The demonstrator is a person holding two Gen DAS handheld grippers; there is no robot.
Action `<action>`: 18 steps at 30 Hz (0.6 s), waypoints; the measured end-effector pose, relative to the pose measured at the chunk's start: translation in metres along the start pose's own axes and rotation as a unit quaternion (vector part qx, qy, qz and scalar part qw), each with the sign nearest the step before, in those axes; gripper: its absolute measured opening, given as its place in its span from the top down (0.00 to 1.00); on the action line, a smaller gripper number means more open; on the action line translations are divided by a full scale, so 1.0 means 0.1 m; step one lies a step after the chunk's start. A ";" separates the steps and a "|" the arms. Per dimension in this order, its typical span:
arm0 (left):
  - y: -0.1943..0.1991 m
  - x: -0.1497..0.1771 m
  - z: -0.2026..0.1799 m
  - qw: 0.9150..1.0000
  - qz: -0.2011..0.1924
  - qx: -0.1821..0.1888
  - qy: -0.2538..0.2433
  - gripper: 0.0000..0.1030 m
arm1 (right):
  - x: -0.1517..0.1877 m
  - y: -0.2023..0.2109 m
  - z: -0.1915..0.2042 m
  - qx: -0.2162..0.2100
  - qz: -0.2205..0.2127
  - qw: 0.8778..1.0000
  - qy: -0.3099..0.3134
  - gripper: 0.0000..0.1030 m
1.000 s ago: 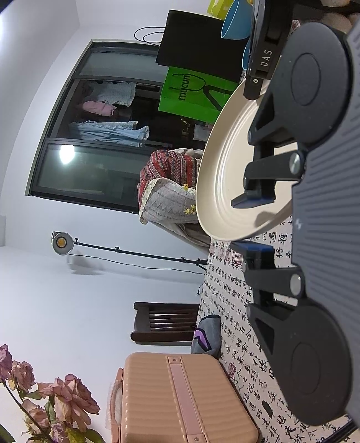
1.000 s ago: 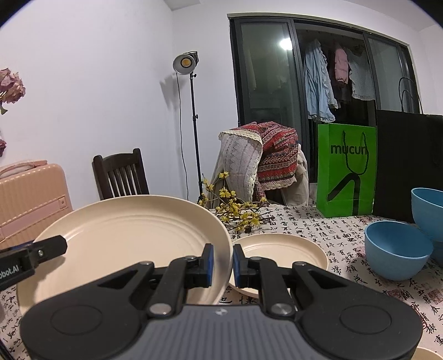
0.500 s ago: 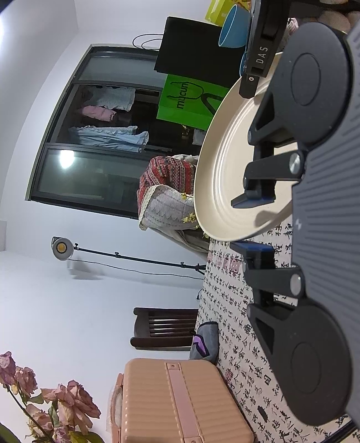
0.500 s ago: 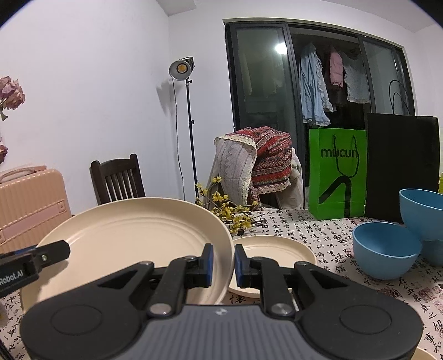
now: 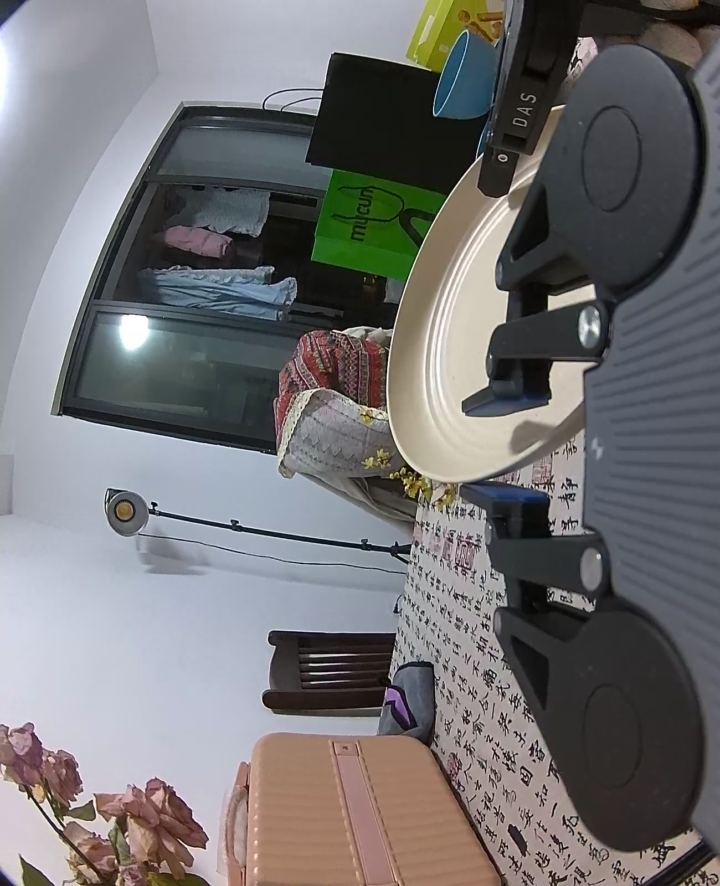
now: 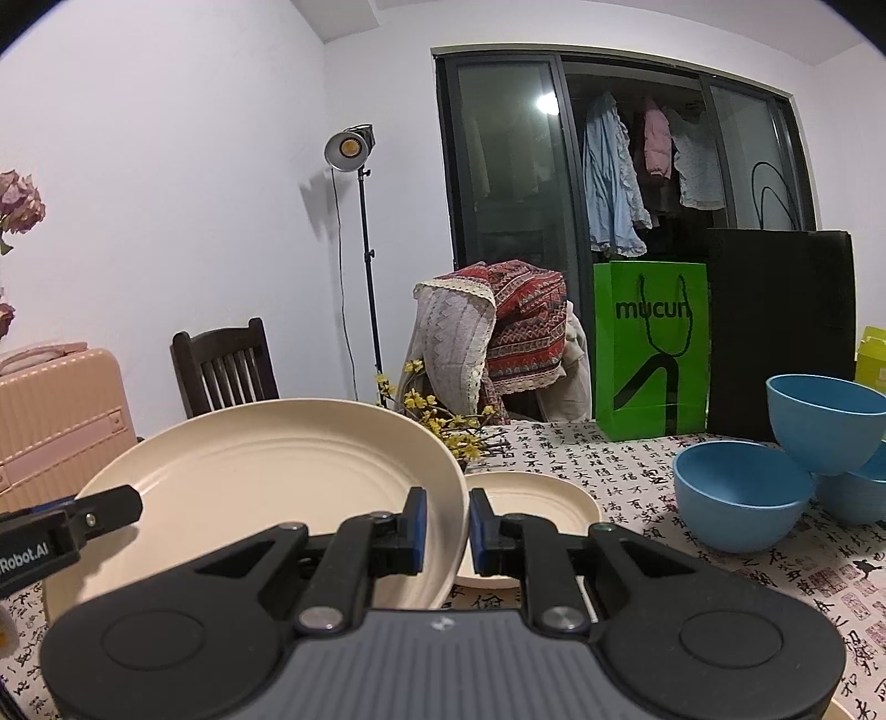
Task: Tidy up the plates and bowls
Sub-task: 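Carry the raised cream plate toward the blue bowls with both grippers, then swing the held cream plate around toward the blue bowls with both grippers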
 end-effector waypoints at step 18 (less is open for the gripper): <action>0.15 0.13 -0.27 1.000 0.001 0.011 -0.007 0.76 | 0.09 0.27 -0.28 0.013 -0.005 1.000 -0.008 0.84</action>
Point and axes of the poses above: each gripper's, at about its wrist camera, not at the fingertips, and y roughly against the way its jaws point, z to its left, x to its underside, the point moved 4 cm from there along -y, roughly the way its jaws point, and after that the axes turned 15 degrees about y, right-handed, at the moved point
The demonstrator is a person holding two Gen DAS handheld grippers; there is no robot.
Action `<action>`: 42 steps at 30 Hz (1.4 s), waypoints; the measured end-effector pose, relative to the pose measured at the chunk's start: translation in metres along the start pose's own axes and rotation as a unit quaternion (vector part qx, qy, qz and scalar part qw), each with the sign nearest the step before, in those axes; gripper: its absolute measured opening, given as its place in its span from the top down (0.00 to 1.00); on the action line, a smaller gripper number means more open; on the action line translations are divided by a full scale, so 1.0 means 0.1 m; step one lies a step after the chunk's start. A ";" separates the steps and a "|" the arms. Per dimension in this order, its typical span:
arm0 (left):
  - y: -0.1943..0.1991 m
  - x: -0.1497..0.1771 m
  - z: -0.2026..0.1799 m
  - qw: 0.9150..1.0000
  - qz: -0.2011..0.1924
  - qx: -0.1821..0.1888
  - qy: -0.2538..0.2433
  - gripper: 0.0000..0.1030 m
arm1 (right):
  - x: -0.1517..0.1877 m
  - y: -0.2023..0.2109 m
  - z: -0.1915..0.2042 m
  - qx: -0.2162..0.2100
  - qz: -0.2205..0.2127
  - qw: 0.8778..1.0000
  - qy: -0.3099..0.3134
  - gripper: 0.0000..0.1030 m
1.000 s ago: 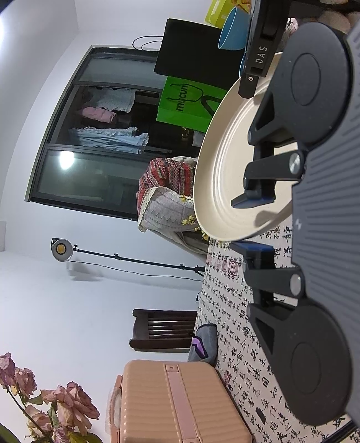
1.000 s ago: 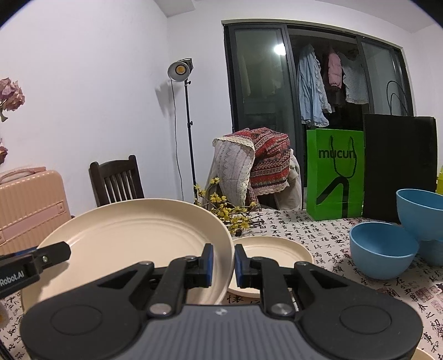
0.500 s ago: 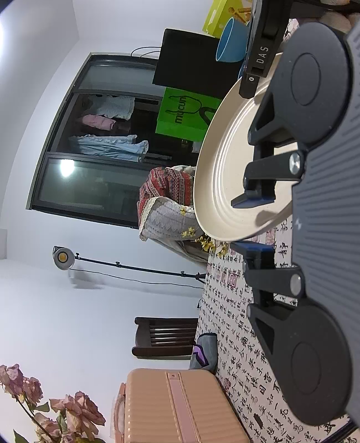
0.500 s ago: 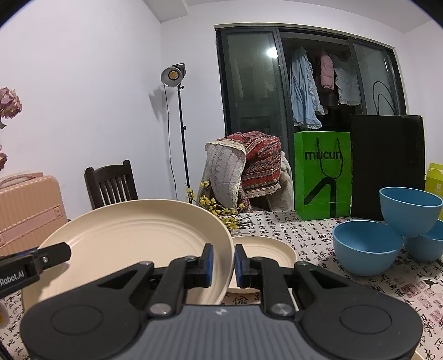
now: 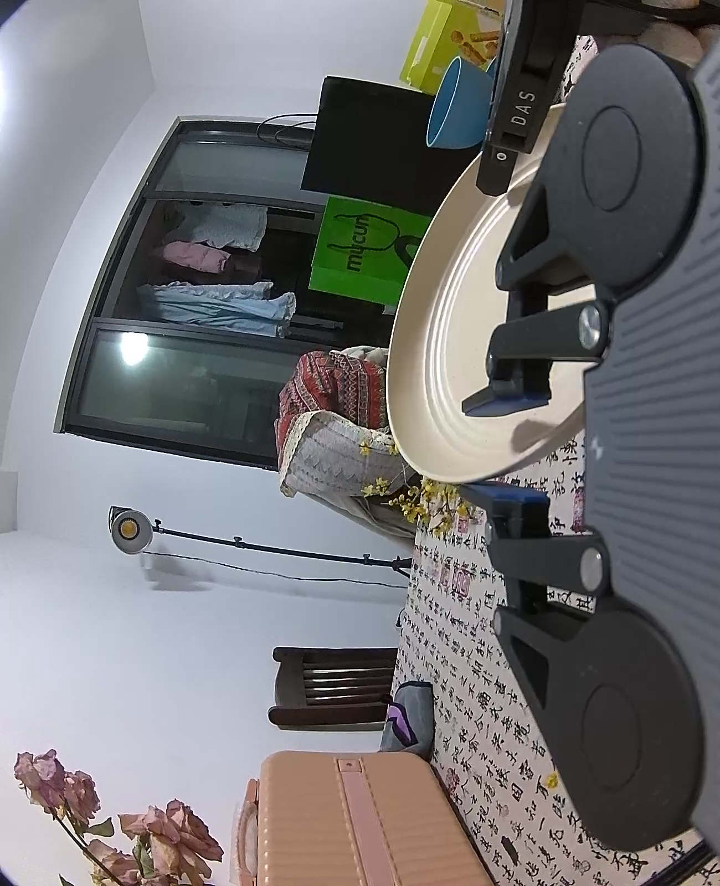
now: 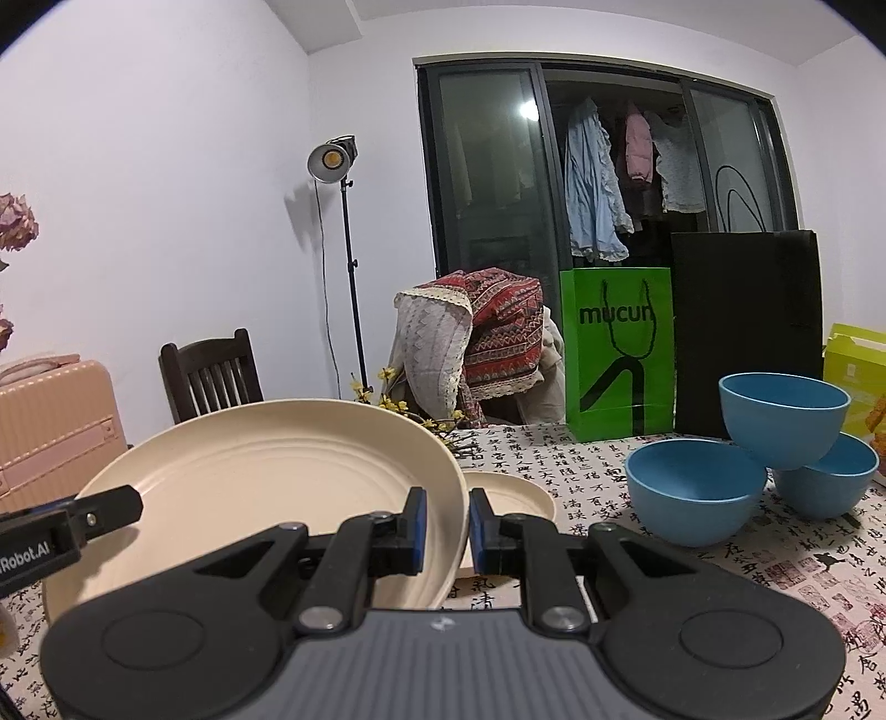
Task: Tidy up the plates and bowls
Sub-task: 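Swing the held cream plate around toward the blue bowls with both grippers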
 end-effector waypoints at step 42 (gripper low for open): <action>0.32 0.23 -0.40 0.999 0.009 0.036 -0.003 0.76 | 0.21 0.51 -0.45 0.020 -0.019 0.999 -0.026 0.84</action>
Point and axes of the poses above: each gripper's, at about its wrist camera, not at the fingertips, and y roughly against the way its jaws point, z to its left, x to its underside, the point moved 4 cm from there along -y, roughly the way its jaws point, and after that the axes turned 15 degrees about y, right-handed, at the moved point
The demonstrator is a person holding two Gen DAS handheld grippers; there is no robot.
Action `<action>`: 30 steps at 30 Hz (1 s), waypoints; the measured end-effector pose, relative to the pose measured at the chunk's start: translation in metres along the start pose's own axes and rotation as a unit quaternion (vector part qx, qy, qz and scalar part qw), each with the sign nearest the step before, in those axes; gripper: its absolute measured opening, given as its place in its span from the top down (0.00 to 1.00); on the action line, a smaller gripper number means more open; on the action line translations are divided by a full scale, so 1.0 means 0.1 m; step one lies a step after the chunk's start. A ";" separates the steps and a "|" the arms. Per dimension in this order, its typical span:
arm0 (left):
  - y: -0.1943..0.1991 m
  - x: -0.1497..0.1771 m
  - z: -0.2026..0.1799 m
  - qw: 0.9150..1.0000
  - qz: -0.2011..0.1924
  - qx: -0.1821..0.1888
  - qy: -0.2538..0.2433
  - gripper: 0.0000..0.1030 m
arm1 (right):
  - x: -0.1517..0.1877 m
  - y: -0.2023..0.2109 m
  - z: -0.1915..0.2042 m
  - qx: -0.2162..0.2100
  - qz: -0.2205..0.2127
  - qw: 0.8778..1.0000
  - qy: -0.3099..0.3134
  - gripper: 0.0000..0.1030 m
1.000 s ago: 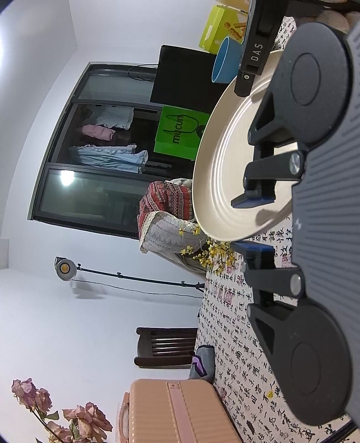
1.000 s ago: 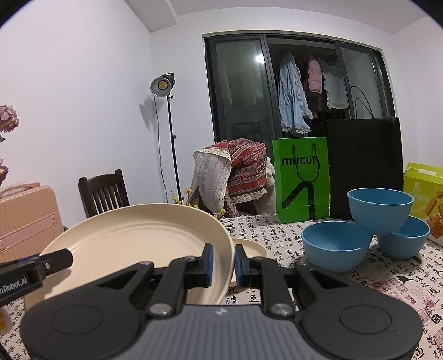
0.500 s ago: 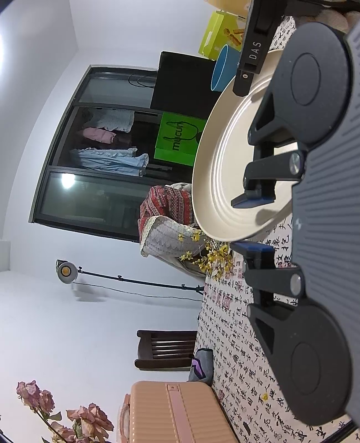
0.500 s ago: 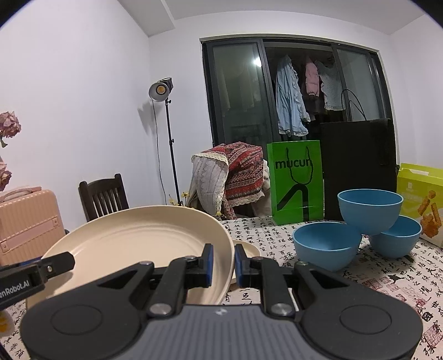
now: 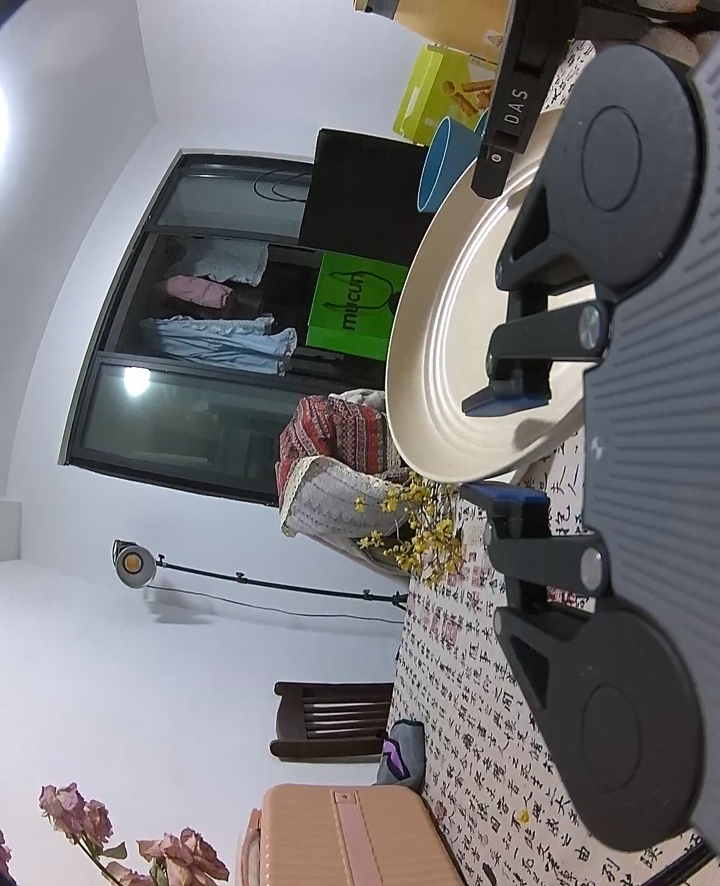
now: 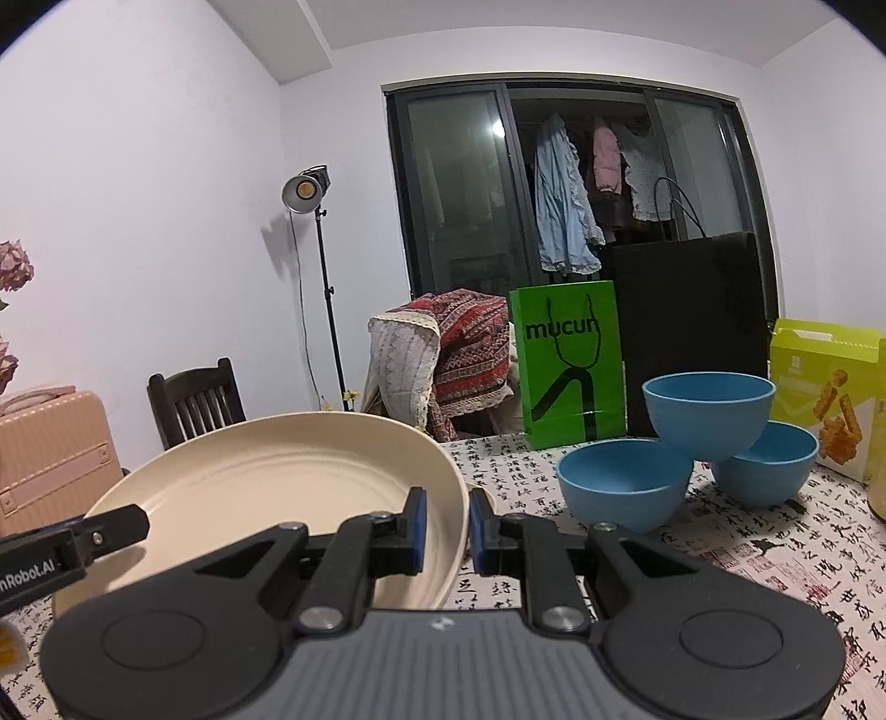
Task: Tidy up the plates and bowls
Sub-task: 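Swing the held cream plate around toward the blue bowls with both grippers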
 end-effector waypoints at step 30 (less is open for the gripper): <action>-0.03 0.28 -0.24 0.999 0.022 0.046 0.003 0.76 | 0.27 0.27 -0.29 0.045 -0.004 0.999 -0.012 0.84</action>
Point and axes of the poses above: each gripper's, at about its wrist camera, not at the fingertips, and y roughly against the way its jaws point, z to its left, x to its underside, the point moved 4 cm from there along -y, roughly the way its jaws point, and after that the axes turned 15 degrees about y, right-handed, at the moved point
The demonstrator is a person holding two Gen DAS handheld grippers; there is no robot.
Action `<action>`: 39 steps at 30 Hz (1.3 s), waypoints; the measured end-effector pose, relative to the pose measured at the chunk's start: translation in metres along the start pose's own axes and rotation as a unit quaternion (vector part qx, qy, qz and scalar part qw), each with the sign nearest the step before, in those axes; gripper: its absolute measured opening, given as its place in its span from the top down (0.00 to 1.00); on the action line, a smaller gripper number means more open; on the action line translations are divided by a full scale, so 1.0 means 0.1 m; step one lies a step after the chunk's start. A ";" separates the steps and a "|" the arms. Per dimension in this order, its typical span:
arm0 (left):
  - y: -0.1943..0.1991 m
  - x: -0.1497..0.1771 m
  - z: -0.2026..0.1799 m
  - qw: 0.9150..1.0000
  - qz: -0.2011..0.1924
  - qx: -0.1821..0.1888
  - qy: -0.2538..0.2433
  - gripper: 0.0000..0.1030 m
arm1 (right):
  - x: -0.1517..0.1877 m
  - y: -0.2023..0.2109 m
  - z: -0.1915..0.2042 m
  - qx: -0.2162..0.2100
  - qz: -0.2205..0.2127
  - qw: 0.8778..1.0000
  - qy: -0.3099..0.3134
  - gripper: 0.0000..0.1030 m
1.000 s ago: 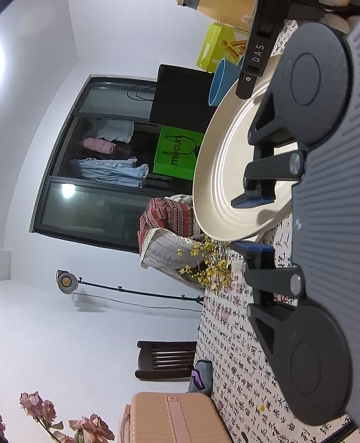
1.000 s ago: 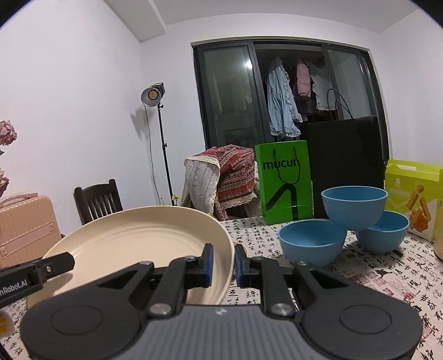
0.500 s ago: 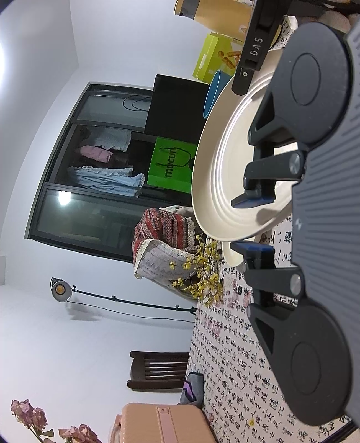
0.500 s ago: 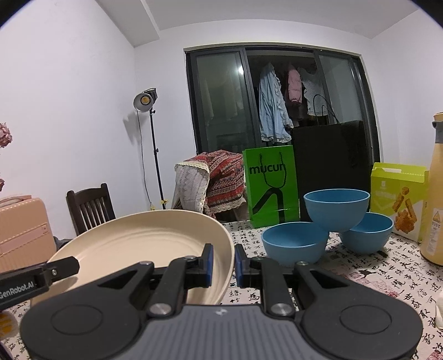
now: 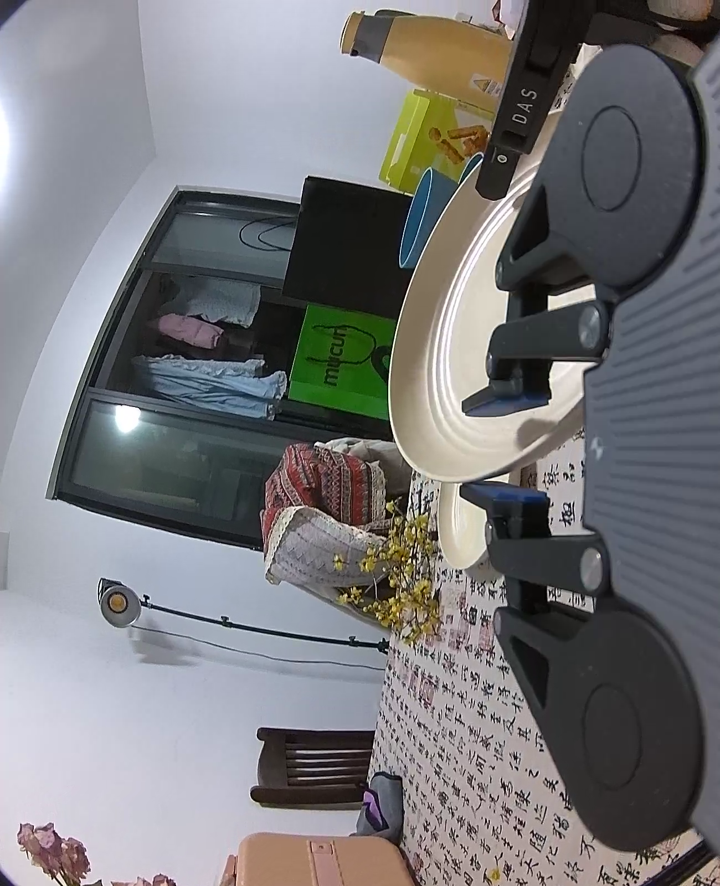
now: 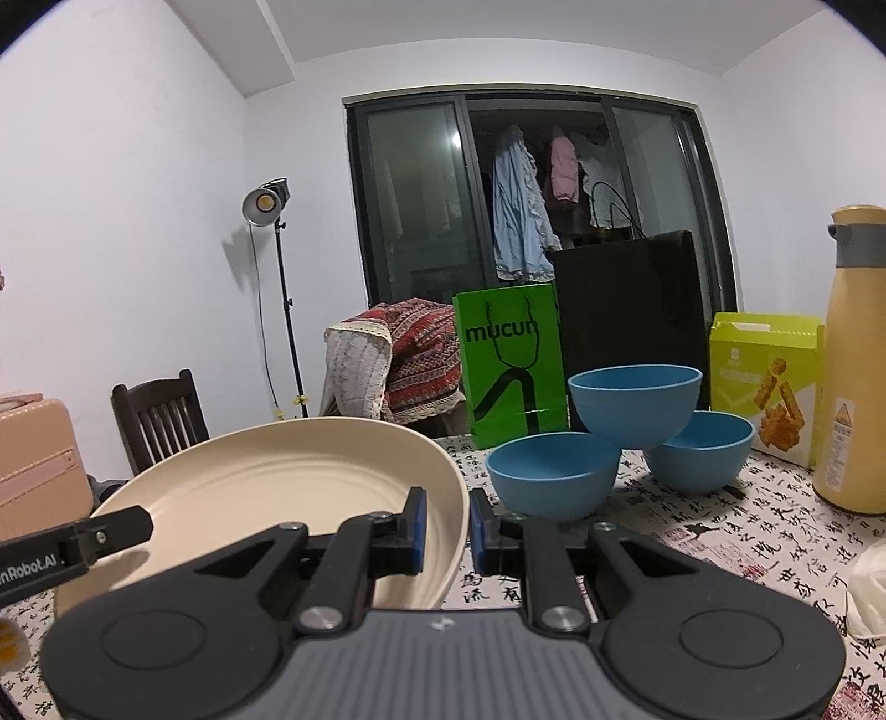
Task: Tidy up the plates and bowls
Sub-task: 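Swing the held cream plate around toward the blue bowls with both grippers, then lower the held cream plate onto the cloth beside the blue bowls with both grippers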
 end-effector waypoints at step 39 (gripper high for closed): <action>-0.11 0.29 -0.25 0.999 0.034 0.027 -0.015 0.76 | 0.20 0.19 -0.34 0.037 -0.002 0.999 -0.017 0.84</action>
Point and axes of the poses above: each gripper's, at about its wrist camera, not at the fingertips, and y roughly against the way its jaws point, z to its left, x to its underside, the point moved 4 cm from there along -y, roughly the way its jaws point, and after that the axes turned 15 degrees about y, right-handed, at the moved point
